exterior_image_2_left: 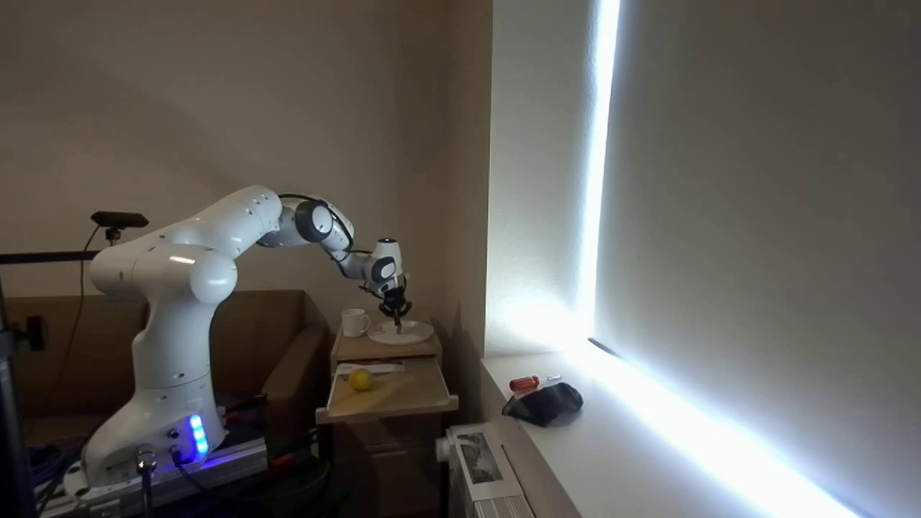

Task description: Put the key on the white plate

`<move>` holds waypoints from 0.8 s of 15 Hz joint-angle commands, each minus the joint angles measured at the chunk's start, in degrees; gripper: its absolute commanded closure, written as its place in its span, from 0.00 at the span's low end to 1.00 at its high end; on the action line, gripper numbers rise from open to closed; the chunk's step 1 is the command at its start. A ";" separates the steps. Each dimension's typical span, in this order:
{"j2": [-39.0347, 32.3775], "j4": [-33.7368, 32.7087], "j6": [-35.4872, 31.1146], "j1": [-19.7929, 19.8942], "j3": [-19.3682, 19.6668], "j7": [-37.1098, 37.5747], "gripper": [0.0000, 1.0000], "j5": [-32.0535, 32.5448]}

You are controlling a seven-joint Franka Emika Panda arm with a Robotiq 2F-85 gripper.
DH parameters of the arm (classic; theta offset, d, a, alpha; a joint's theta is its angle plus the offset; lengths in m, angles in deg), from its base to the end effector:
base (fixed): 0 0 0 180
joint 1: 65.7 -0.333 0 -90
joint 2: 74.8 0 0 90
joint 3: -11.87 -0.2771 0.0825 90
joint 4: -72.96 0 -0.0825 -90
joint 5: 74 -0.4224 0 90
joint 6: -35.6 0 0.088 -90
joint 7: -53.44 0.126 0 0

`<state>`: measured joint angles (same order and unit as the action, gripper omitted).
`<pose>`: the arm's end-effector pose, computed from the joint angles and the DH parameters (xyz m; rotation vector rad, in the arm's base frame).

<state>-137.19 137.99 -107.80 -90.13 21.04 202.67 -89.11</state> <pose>0.7523 0.2430 0.1067 -1.0022 2.6617 0.0264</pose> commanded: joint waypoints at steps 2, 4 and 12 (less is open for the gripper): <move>-3.44 -3.18 2.74 -3.02 6.22 0.00 0.98 -8.01; -4.30 -2.84 3.67 -4.96 9.52 0.00 0.85 -10.81; -2.87 -3.17 7.26 -6.52 11.08 0.01 0.19 -10.75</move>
<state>-141.26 135.99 -103.06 -96.50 31.74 202.68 -100.08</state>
